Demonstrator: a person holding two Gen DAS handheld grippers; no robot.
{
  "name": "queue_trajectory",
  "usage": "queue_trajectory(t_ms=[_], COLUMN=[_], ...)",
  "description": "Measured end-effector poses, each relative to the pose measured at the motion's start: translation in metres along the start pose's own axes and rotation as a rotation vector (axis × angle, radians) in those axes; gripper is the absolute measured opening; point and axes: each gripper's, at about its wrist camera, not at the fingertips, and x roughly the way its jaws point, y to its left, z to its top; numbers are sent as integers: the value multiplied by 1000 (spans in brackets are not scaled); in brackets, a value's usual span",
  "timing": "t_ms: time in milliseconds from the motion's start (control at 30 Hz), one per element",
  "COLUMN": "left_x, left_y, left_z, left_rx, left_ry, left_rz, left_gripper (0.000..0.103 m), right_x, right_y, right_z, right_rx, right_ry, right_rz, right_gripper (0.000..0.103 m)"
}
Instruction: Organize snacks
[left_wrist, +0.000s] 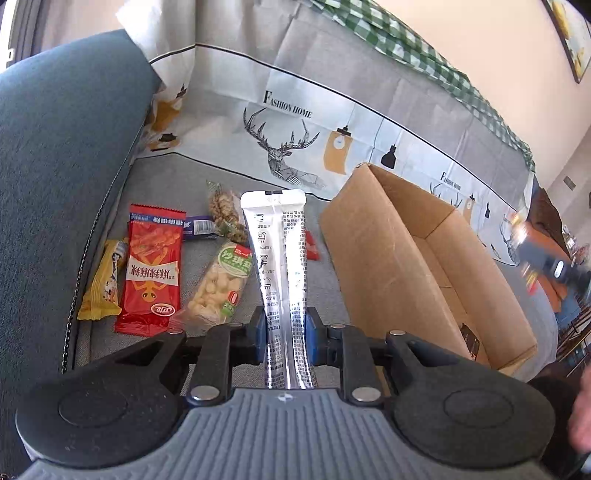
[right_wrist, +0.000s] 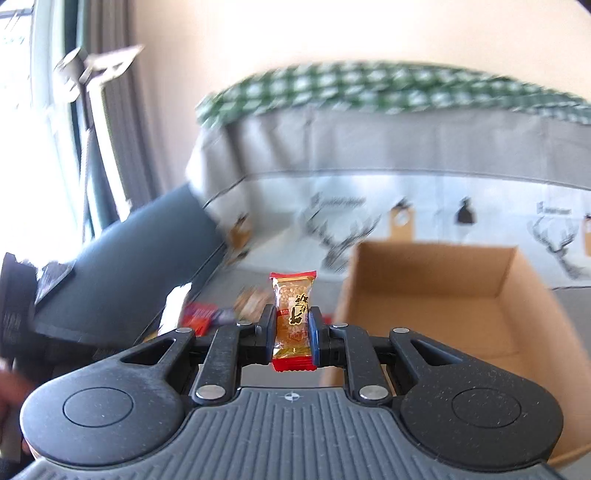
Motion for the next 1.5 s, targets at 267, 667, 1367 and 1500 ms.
queue_trajectory(t_ms=[267,667,1367,1500], left_x=[-5,-15,-8,-7], left_y=[2,-4,-28,-46], left_z=[-2,-9,-10,-8], left_rx=[-25,-53,-91,-99], left_ry=[-21,-46,-9,-9], left_rz=[-20,-14,38,1], left_gripper=[23,23,23,23], right_x=[-26,-31,-15,-14], right_y=[-95,-148,-172,-171], right_z=[30,-21,-45,-46], right_rx=[96,227,236,233], right_ry=[-96,-95,-56,-53], right_rz=[-131,-174,-122,-122], right_gripper=[18,18,18,19])
